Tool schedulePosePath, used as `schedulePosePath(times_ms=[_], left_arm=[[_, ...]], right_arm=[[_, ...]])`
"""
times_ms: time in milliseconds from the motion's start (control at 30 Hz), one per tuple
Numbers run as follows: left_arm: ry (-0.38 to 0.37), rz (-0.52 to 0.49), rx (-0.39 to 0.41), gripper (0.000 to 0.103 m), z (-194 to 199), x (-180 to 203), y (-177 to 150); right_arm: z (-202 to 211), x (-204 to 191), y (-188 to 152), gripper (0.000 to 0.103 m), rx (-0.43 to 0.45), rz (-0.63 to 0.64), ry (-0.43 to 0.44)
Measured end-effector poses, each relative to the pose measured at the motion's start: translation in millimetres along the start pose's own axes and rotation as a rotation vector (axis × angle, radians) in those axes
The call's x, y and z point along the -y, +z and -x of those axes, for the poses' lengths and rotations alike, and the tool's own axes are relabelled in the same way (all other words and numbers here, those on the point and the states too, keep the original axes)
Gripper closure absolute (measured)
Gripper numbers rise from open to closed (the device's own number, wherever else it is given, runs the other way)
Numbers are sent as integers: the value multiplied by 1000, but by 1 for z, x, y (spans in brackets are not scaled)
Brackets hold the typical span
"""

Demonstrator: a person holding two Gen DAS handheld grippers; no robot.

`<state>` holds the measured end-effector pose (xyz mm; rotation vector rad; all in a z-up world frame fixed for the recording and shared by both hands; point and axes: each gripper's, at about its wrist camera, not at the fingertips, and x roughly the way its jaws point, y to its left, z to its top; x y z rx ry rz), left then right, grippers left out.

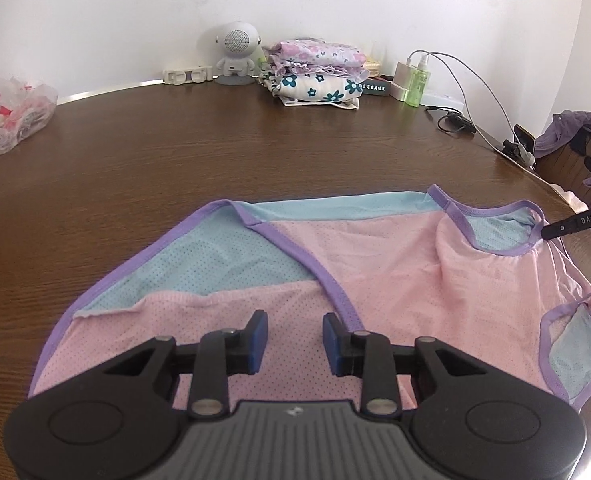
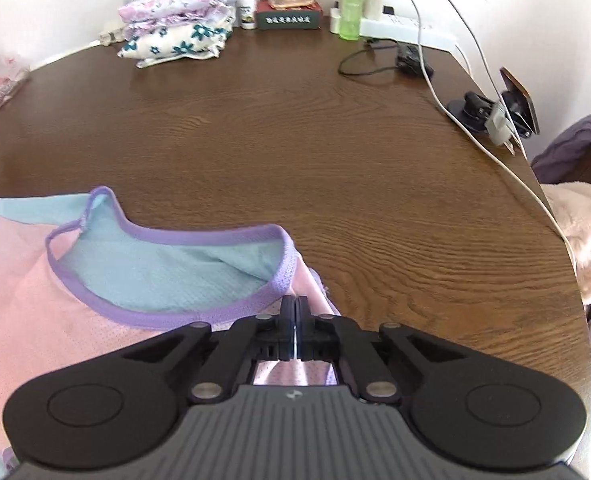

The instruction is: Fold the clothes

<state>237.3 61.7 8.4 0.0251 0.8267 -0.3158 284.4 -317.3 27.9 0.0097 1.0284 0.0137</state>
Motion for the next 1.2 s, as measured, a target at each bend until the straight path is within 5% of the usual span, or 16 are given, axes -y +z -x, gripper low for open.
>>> schedulePosePath(times_ms=[67, 200, 267, 333, 633, 767, 1067, 1200], left_arm=[[1, -1, 3, 74, 1, 0, 0], [-1, 4, 4, 74, 1, -1, -1], [-3, 7, 6, 74, 2, -2, -1], [-3, 16, 9, 74, 2, -2, -1], [4, 27, 22, 74, 2, -2, -3], [-29, 37, 23, 74, 12, -3, -6], [-175, 30, 9, 67, 63, 2, -25], [-231, 47, -72, 65, 77, 2, -48]], right_arm=[[3, 1, 0, 101, 12, -27, 25], [7, -2, 4, 72, 42, -42, 44], [2, -9, 6, 76, 39, -12, -1], [-2, -9, 5, 98, 22, -5, -3], [9, 8, 2, 95, 17, -55, -12], [35, -1, -13, 80, 56, -36, 65], [73, -58, -84, 77, -47, 73, 467], [74, -92, -105, 77, -72, 179, 540]])
